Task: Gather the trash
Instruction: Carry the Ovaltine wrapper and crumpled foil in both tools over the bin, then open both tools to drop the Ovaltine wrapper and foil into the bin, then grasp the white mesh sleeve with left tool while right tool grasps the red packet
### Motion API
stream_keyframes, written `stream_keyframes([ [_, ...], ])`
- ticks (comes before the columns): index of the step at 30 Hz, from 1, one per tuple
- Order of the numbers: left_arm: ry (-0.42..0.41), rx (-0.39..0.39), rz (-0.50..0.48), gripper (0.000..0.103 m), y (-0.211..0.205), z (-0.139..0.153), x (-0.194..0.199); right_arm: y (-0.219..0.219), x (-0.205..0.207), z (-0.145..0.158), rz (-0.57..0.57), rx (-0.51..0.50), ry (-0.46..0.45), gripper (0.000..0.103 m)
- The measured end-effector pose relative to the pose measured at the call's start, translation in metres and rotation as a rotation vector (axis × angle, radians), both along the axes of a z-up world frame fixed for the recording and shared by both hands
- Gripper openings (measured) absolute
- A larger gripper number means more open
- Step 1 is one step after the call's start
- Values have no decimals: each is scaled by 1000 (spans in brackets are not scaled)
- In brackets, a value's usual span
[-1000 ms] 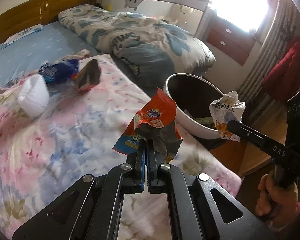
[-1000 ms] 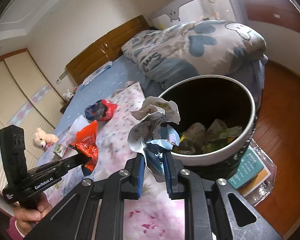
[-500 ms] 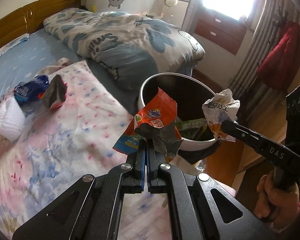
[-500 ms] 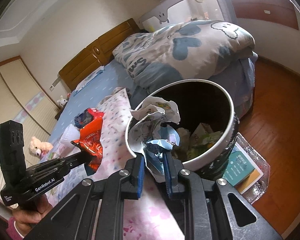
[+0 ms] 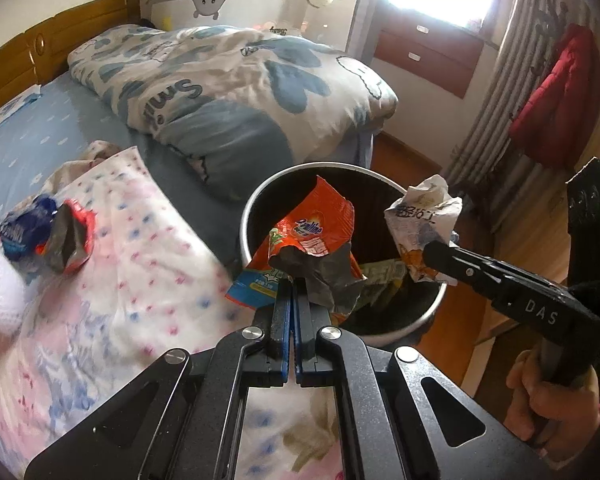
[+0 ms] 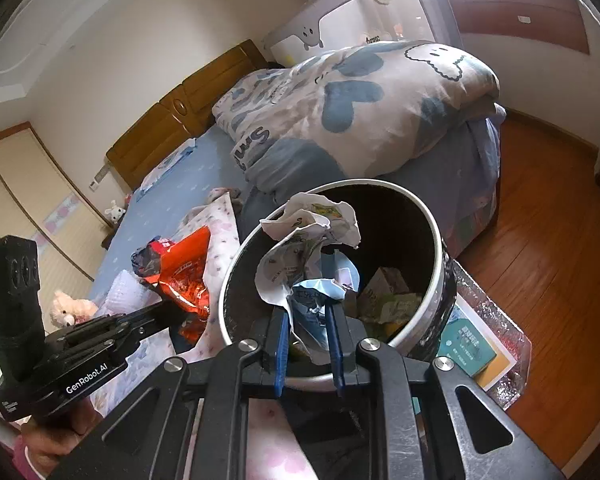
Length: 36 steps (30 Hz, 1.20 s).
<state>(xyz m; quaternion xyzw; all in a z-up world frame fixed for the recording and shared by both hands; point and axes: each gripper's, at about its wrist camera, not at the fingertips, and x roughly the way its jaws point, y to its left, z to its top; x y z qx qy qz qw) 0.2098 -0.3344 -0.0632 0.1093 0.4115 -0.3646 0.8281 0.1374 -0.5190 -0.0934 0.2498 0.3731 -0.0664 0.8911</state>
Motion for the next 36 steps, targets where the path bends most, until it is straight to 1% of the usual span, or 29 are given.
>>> stream_keyframes([
  [6,-3,29,-8,0,-15,-5,9,-8,9,-3,0,14,12,17],
  [11,15,36,-12,1,-23,-9,14,-13,13,-7,1,20,22,17],
  [19,21,48,-19,1,-31,-14,15,-20,19,-11,-6,18,39,17],
  [21,21,48,-18,1,-33,-14,15,-20,21,-12,-2,17,43,19],
  [23,27,46,-24,3,-34,-15,15,-20,22,-12,-1,11,49,21],
  [25,31,44,-32,14,-34,-14,14,-21,24,-13,-7,-1,59,24],
  [26,26,45,-32,35,-34,-14,13,-22,24,-13,-11,-7,65,27],
  [27,14,45,-26,57,-32,-13,12,-22,23,-13,-13,-6,66,32],
  [28,-3,41,-17,63,-30,-12,10,-24,22,-13,-20,2,62,37],
  [29,-11,38,-11,63,-28,-11,9,-24,21,-13,-22,6,59,46],
  [30,-9,36,-7,63,-25,-11,8,-25,20,-13,-25,9,55,51],
  [34,21,14,37,64,-5,-17,7,-23,13,-9,-39,11,44,52],
  [36,38,2,66,66,9,-21,6,-18,10,-6,-40,11,30,64],
])
